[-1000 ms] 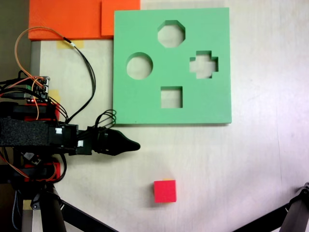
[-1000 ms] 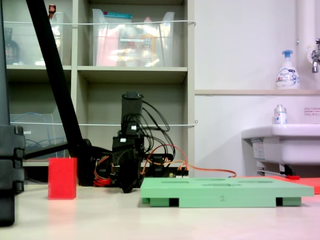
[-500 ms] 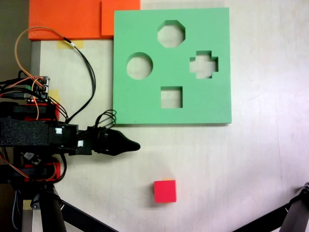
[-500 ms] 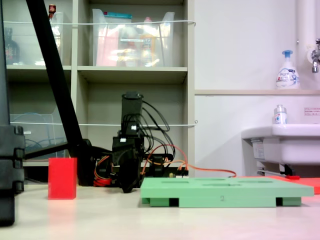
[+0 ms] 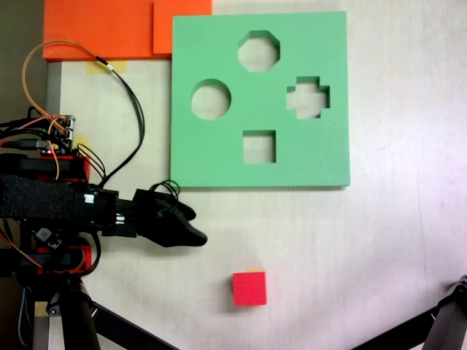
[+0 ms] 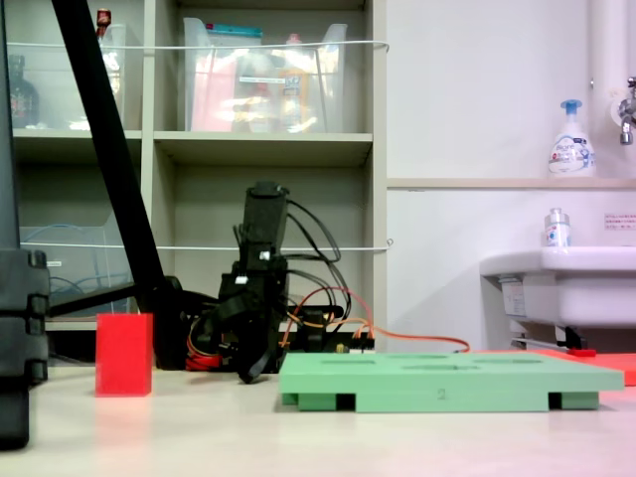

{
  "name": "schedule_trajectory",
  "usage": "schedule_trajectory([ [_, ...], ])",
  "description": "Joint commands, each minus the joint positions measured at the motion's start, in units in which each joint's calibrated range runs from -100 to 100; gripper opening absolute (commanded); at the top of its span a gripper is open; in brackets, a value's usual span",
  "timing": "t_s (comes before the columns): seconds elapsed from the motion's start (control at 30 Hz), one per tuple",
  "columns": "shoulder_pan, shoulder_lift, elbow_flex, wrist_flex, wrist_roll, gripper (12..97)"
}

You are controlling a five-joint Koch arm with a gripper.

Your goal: Put the square block into the corresponding hole

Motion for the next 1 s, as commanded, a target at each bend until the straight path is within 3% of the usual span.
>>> schedule_trajectory([
  [0.0, -3.2, -0.4, -0.8, 2.4, 5.7, 48.1],
  [0.07, -4.9, -0.4, -0.8, -4.3, 9.8, 46.4],
  [0.23, -7.7, -0.4, 29.4, -52.5, 19.1, 43.8],
  [0.3, -9.7, -0.4, 38.5, -60.8, 19.5, 40.1],
  [0.53, -10.2, 14.1, 62.6, -81.3, 19.5, 41.1],
  [0.63, -9.5, 29.5, 77.4, -91.4, 19.5, 60.0],
  [0.9, -9.0, 58.8, 101.6, -100.8, 19.0, 86.0],
  [0.97, -9.0, 65.5, 105.6, -101.7, 18.9, 87.5],
])
